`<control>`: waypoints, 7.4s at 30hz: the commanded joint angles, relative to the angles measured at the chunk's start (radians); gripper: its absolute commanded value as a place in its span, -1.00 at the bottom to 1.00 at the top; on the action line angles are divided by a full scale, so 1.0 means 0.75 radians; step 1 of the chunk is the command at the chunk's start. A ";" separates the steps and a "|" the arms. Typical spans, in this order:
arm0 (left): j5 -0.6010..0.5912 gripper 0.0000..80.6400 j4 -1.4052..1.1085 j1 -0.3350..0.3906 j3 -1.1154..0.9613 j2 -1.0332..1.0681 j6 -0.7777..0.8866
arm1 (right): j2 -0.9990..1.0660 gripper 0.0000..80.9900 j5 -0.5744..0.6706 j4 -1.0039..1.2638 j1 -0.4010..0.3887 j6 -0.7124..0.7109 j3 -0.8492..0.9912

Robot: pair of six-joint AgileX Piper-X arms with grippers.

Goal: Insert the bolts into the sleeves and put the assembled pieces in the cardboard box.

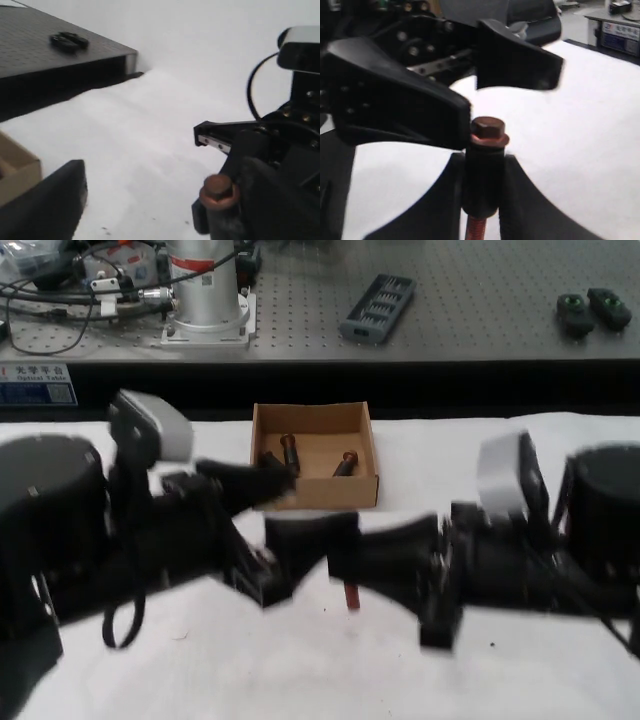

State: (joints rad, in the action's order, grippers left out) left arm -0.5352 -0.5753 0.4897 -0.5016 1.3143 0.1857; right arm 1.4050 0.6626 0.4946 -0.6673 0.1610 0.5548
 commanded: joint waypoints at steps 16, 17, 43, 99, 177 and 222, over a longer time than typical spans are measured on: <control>0.220 0.33 0.608 -0.196 -0.058 -0.369 -0.205 | 0.915 -0.89 -0.066 -0.430 0.212 0.116 1.164; 0.220 0.33 0.648 -0.196 -0.058 -0.386 -0.206 | 0.948 -0.89 -0.066 -0.456 0.212 0.119 1.208; 0.220 -0.43 1.045 -0.196 -0.058 -0.556 -0.105 | 1.075 0.01 -0.269 -0.868 0.204 0.274 1.461; 0.639 -0.99 1.124 -0.196 0.345 -1.190 -0.215 | -0.517 -0.89 -0.592 -0.233 0.156 0.271 -0.181; 0.639 -0.99 1.195 -0.343 0.669 -1.597 -0.215 | -1.395 -0.89 -0.592 -0.263 0.159 0.271 -0.644; 0.639 -0.99 1.195 -0.343 0.669 -1.597 -0.215 | -1.395 -0.89 -0.592 -0.263 0.159 0.271 -0.644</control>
State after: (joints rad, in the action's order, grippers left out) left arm -0.0633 0.3257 0.2358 0.0116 0.1251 0.0241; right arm 0.3651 0.2473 0.2744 -0.5481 0.3373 0.0691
